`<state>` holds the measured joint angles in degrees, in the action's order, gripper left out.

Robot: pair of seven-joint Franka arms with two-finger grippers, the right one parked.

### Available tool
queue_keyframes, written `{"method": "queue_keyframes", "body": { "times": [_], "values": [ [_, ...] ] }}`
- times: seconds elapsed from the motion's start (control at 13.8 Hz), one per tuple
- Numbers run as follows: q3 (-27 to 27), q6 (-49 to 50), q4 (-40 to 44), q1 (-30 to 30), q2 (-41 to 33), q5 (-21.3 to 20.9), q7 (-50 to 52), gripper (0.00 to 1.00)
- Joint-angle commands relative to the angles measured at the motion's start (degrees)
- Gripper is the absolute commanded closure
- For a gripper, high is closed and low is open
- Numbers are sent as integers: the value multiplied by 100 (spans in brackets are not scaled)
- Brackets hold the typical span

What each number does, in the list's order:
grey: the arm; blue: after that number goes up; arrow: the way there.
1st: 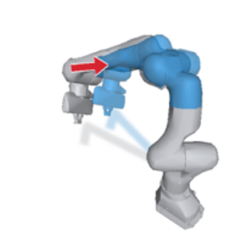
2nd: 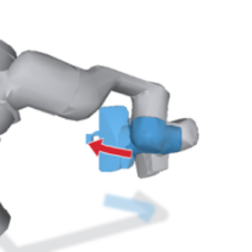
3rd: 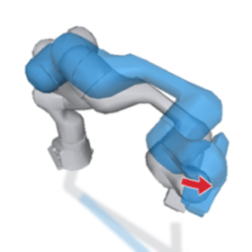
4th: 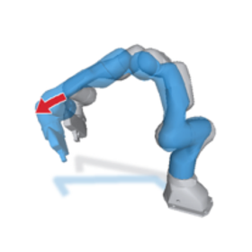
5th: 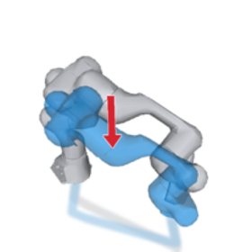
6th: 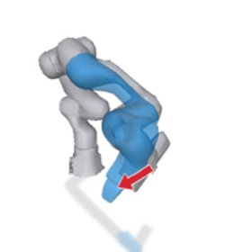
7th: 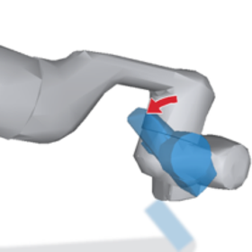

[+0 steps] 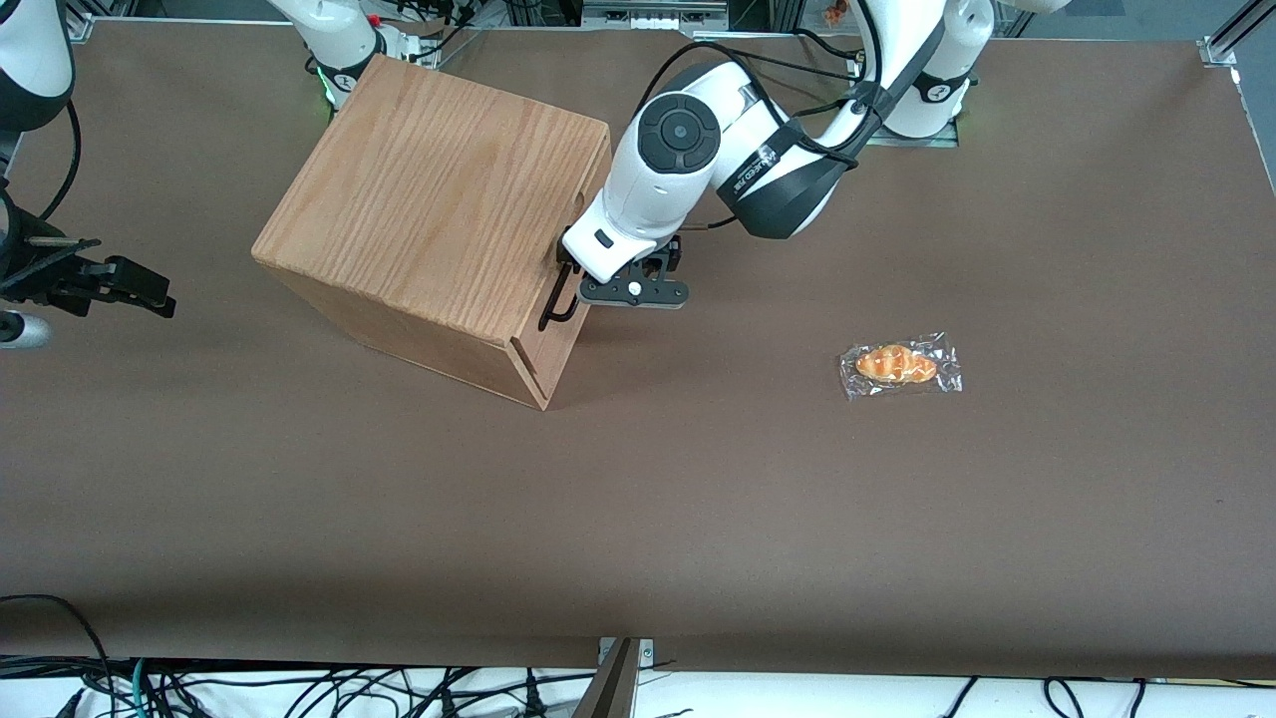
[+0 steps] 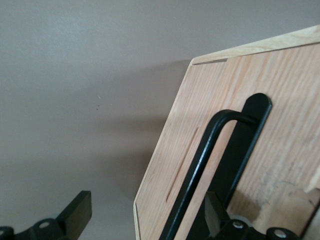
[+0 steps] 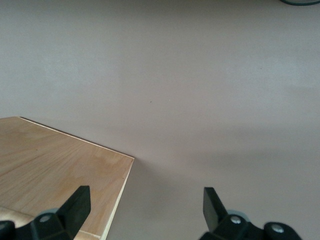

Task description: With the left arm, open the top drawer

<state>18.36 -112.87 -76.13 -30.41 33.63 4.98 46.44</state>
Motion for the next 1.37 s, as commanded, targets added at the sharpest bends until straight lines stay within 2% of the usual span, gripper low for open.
{"method": "queue_keyframes", "body": {
  "times": [0.0, 0.43, 1.3],
  "values": [
    [-43, 2, 178, -70, 144, -129, -108, 0],
    [-34, 2, 178, -246, 267, -120, -108, 0],
    [-43, 81, 116, -97, 197, -147, -100, 0]
  ]
}}
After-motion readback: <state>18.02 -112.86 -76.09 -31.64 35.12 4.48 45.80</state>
